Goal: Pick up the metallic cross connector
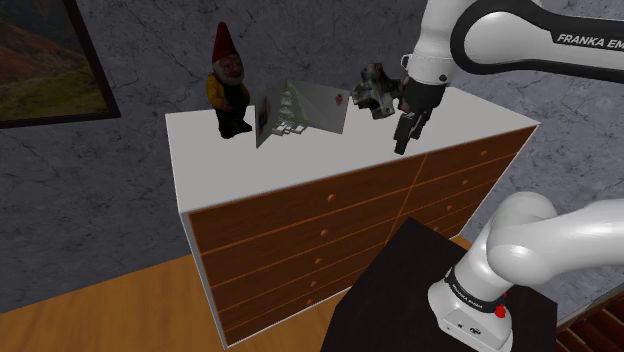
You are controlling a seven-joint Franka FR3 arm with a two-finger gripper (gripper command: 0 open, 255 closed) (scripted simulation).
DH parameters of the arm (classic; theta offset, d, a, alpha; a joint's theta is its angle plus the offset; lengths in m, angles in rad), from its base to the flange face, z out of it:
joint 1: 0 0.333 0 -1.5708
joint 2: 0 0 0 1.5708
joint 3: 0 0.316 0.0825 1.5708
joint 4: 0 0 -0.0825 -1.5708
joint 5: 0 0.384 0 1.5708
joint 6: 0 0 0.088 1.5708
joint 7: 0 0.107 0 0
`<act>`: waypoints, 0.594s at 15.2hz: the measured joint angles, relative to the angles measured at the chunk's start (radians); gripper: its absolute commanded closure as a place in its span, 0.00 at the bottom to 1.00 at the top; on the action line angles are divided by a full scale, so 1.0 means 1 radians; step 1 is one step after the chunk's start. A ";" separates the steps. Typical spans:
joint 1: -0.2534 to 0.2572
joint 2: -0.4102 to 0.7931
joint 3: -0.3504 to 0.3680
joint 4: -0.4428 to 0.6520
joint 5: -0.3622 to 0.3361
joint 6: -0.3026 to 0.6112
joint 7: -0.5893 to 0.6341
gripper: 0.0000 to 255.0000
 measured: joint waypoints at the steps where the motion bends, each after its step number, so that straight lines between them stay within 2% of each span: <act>1: 0.000 0.000 0.000 0.000 0.000 0.000 0.000 0.00; 9: -0.067 0.148 -0.055 0.067 -0.057 0.196 0.012 0.00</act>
